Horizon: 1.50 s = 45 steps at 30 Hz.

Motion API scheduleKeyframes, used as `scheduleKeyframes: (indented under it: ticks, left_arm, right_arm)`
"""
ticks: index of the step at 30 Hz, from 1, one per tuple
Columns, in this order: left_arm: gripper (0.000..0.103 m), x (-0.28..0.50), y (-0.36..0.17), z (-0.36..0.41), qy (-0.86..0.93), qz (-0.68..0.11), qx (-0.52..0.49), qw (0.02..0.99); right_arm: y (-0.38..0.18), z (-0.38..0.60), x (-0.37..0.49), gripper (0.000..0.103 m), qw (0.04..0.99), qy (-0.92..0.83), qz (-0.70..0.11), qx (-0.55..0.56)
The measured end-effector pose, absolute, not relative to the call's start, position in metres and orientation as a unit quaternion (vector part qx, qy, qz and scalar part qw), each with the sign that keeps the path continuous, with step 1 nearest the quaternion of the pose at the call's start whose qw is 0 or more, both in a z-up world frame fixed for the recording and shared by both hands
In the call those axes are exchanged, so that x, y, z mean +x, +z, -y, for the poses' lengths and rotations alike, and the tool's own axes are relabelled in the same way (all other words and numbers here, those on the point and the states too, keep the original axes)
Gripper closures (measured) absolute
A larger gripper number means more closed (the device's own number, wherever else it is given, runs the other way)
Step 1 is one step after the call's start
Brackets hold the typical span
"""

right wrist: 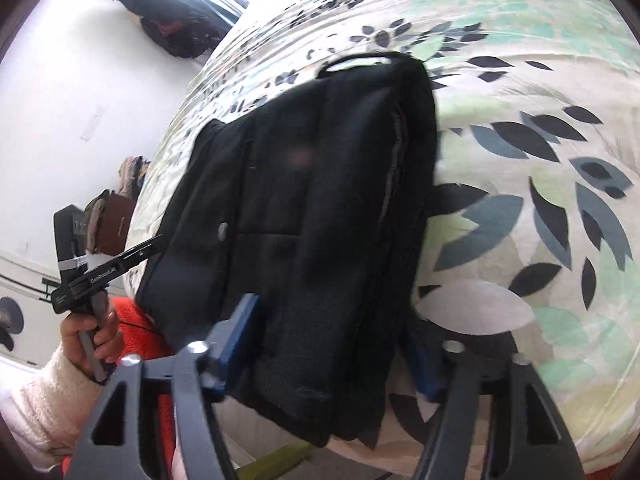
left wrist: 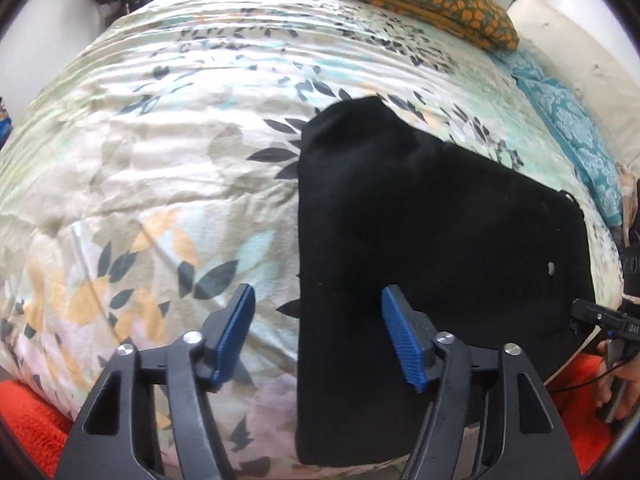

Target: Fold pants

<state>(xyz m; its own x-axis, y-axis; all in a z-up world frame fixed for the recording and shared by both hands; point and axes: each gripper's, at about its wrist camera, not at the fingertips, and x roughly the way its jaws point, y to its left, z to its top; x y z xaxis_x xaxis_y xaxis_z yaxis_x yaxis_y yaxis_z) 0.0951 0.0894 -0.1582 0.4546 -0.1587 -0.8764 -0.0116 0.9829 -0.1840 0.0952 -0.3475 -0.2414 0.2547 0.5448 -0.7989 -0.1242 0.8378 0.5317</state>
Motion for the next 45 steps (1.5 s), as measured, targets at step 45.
scheduleKeyframes:
  ticks: [45]
  left_arm:
    - [0.001, -0.009, -0.062, -0.009, 0.021, -0.462, 0.068, 0.884]
  right_arm:
    - [-0.085, 0.226, -0.035, 0.000, 0.908, 0.005, -0.419, -0.003]
